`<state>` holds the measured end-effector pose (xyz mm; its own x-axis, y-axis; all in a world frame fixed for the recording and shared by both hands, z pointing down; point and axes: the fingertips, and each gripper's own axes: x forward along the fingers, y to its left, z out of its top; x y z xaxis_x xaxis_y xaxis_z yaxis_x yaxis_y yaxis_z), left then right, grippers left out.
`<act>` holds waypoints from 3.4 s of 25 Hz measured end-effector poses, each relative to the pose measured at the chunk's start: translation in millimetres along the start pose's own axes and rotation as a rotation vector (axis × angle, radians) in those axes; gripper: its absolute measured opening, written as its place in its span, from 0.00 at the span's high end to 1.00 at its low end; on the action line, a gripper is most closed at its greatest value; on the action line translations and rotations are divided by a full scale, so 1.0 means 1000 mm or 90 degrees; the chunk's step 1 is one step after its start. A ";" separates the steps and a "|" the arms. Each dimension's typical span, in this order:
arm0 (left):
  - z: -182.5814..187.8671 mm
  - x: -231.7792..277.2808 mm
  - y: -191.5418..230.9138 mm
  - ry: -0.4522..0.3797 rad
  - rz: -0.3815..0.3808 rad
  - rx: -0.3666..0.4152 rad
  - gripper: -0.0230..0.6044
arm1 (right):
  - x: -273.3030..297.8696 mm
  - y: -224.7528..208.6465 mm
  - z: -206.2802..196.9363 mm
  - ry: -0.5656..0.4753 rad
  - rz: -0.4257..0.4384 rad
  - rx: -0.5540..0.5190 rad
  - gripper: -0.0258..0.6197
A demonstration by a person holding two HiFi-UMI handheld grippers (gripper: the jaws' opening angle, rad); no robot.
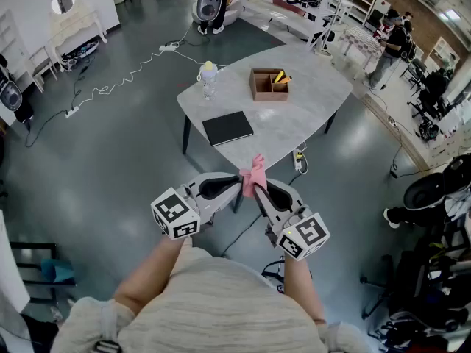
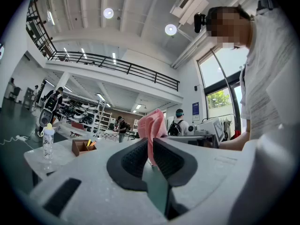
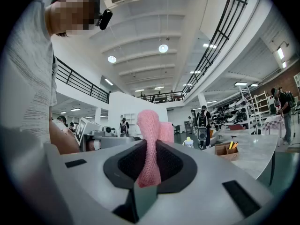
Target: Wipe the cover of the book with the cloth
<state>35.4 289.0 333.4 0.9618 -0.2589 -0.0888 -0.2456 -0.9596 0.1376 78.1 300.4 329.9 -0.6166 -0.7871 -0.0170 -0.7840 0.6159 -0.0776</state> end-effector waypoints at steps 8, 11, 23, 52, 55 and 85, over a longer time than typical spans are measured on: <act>0.001 0.002 0.007 -0.001 0.005 0.000 0.89 | 0.005 -0.005 0.000 -0.002 0.005 -0.003 0.87; 0.001 0.000 0.008 -0.001 0.006 0.002 0.89 | 0.007 -0.004 0.000 -0.002 0.007 -0.003 0.87; -0.002 -0.002 0.016 0.003 0.026 -0.005 0.89 | 0.011 -0.005 0.006 -0.032 0.039 0.040 0.87; -0.006 0.049 0.284 -0.005 0.038 -0.039 0.89 | 0.228 -0.158 -0.033 0.055 0.026 0.056 0.87; 0.003 0.052 0.325 -0.002 0.031 -0.036 0.89 | 0.264 -0.177 -0.033 0.062 0.018 0.054 0.87; -0.041 0.046 0.442 0.041 0.153 -0.075 0.89 | 0.364 -0.245 -0.140 0.229 0.040 0.090 0.87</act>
<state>-23.7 -142.4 430.7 0.8842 -0.4665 0.0234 -0.4558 -0.8508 0.2615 35.5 -132.3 482.7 -0.6684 -0.6701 0.3229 -0.7419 0.6318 -0.2245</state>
